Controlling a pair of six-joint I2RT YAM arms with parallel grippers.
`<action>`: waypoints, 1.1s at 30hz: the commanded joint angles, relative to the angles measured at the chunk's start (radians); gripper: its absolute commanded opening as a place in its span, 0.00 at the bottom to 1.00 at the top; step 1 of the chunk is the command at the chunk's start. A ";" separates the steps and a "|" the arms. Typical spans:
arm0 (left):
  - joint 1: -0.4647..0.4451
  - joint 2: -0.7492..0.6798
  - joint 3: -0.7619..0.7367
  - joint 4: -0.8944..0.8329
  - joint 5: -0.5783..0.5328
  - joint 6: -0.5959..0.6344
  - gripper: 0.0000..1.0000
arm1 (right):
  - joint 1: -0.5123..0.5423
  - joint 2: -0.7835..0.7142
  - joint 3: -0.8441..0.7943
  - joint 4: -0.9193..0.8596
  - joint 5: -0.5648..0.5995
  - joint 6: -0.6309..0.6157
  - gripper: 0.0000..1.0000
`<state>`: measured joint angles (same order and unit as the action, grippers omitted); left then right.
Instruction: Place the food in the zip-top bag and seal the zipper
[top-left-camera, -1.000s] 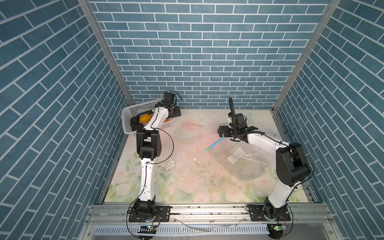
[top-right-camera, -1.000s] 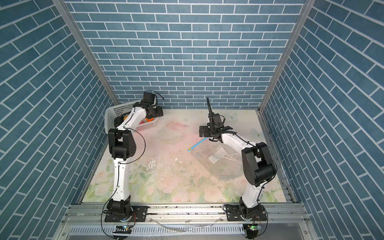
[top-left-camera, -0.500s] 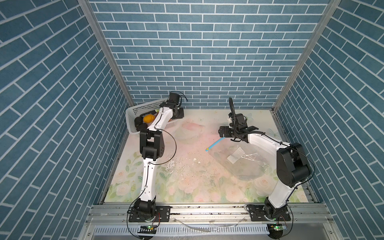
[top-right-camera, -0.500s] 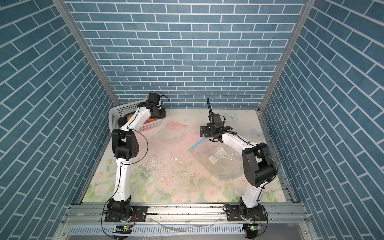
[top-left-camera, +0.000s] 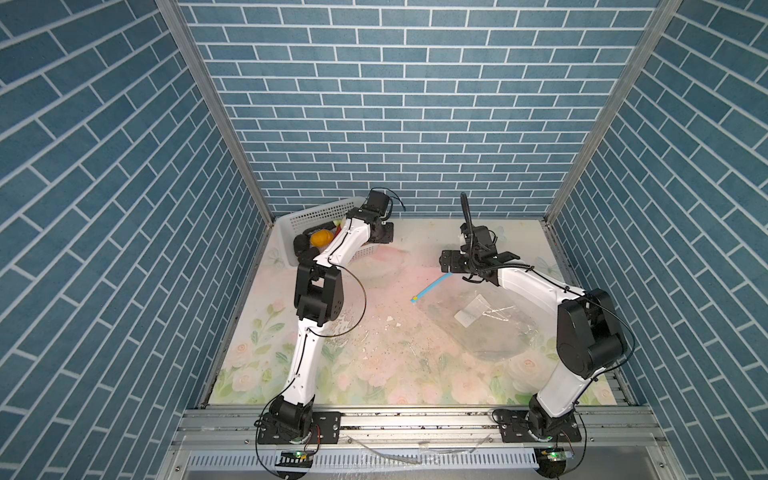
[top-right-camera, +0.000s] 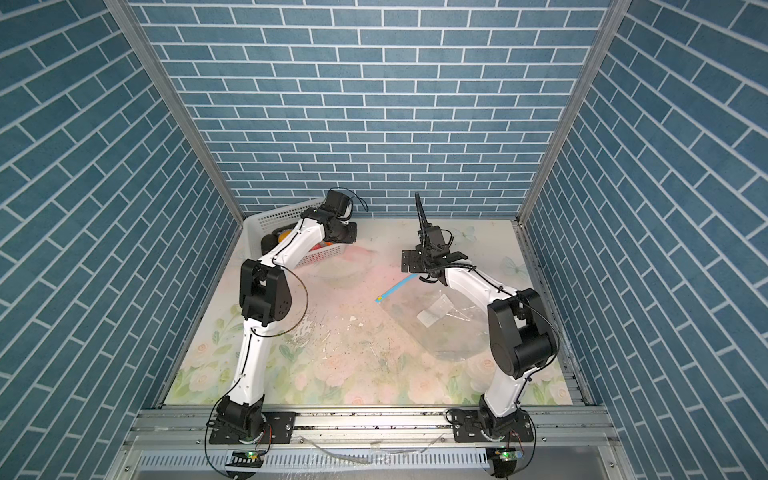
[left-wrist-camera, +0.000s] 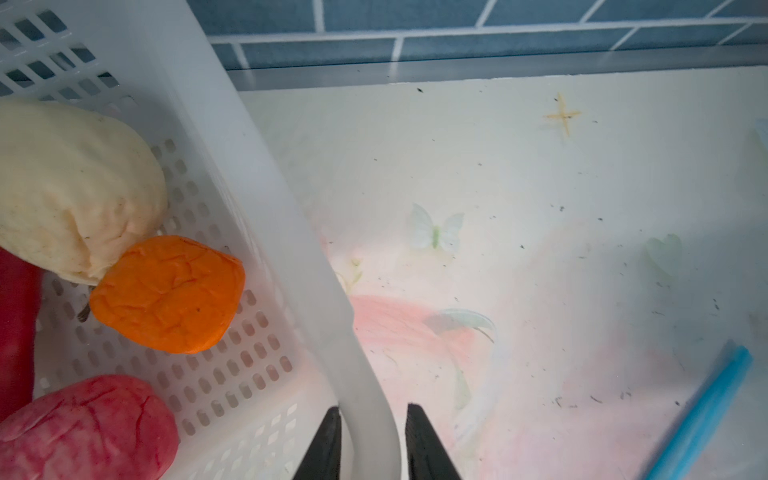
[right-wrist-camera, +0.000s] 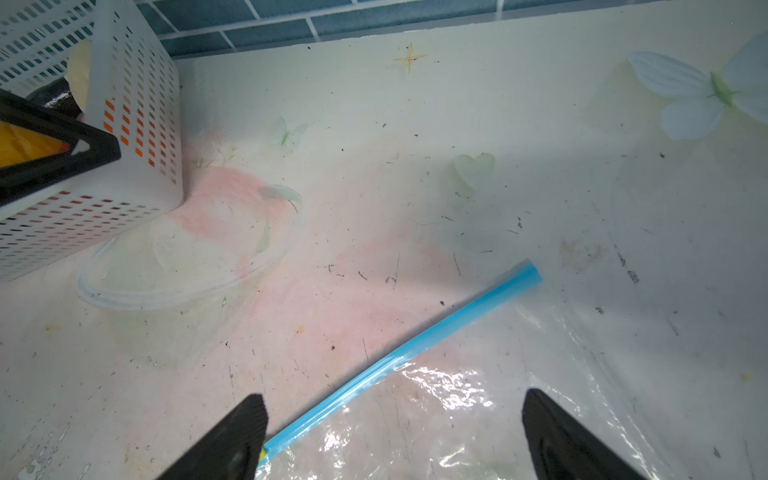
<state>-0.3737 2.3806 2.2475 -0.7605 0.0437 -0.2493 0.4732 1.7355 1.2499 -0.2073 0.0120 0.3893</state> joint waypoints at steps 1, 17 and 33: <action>-0.025 -0.082 -0.039 -0.021 -0.007 0.026 0.28 | 0.005 -0.036 -0.022 -0.002 0.022 0.037 0.98; -0.044 -0.353 -0.327 0.073 -0.076 0.023 0.47 | 0.005 0.092 0.088 0.117 -0.244 0.196 0.96; 0.375 -0.613 -0.683 0.218 -0.009 -0.204 0.81 | 0.064 0.402 0.423 0.207 -0.484 0.318 0.89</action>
<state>-0.0414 1.7950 1.5909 -0.5400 0.0353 -0.3988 0.5201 2.0945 1.5879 -0.0124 -0.4126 0.6716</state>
